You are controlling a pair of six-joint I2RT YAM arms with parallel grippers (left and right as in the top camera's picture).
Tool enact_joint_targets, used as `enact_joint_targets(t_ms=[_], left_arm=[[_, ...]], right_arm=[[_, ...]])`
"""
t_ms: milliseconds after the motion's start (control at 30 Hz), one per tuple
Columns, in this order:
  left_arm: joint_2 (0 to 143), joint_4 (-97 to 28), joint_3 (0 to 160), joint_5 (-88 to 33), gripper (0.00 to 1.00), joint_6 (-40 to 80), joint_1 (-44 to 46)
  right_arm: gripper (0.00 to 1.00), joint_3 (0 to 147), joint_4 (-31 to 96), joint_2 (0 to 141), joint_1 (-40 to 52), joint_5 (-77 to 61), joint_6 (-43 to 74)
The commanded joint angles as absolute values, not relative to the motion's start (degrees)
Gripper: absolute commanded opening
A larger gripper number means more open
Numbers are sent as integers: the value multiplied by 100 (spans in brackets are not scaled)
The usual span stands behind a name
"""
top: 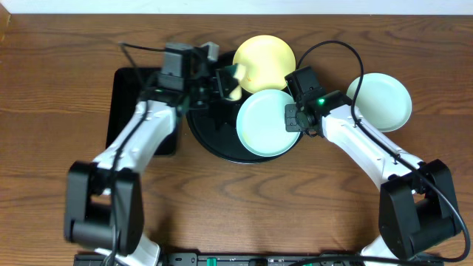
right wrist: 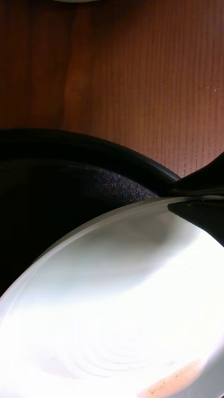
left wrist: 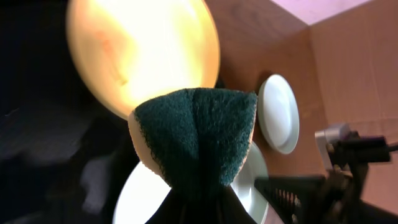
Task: Clean dirty plates on tray and stack at the side
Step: 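Withdraw the left gripper with the sponge to the black rectangular tray, then carry the pale green plate right and stack it on the first plate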
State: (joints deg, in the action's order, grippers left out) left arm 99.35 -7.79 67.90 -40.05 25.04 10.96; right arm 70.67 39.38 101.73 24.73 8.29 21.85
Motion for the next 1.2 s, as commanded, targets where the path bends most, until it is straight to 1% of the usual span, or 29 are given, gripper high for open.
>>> enact_joint_targets(t_ms=[0,167,267,400,533,667,800,900,1067,1167], left_arm=[[9747,-1367,6877,-4047,7,2174,777],[9577,-3072,6877,-4045,7,1575,248],[9454,-3717,6877,-3841,7,1197,-145],[9236,-4032,6875,-3168,8,1087,-746],[9166,-4091,6875,-3120,8,878,-1109],[9166,-4296,6871,-3085,8,760,-1184],[9166,-4517,6869,-2598,8,515,-1184],[9166,-4644,6869,-2132,8,513,-1184],[9166,-4665,6858,-2084,8,515,-1184],[9166,-4668,6847,-2084,8,513,-1184]], right_arm=[[1,7041,3938,10235,2622,768,2084],[1,7041,3929,10235,2622,766,2051],[1,7081,3900,10208,2624,766,2051],[1,7354,3946,10077,2624,775,2036],[1,7745,3885,9961,2646,998,1916],[1,8197,3811,9959,2764,1194,1638],[1,8364,3395,9959,3074,1789,1079],[1,8361,3081,9966,3454,2630,565],[1,8357,2486,9990,4136,4023,-8],[1,8357,2285,10047,4425,4788,-32]])
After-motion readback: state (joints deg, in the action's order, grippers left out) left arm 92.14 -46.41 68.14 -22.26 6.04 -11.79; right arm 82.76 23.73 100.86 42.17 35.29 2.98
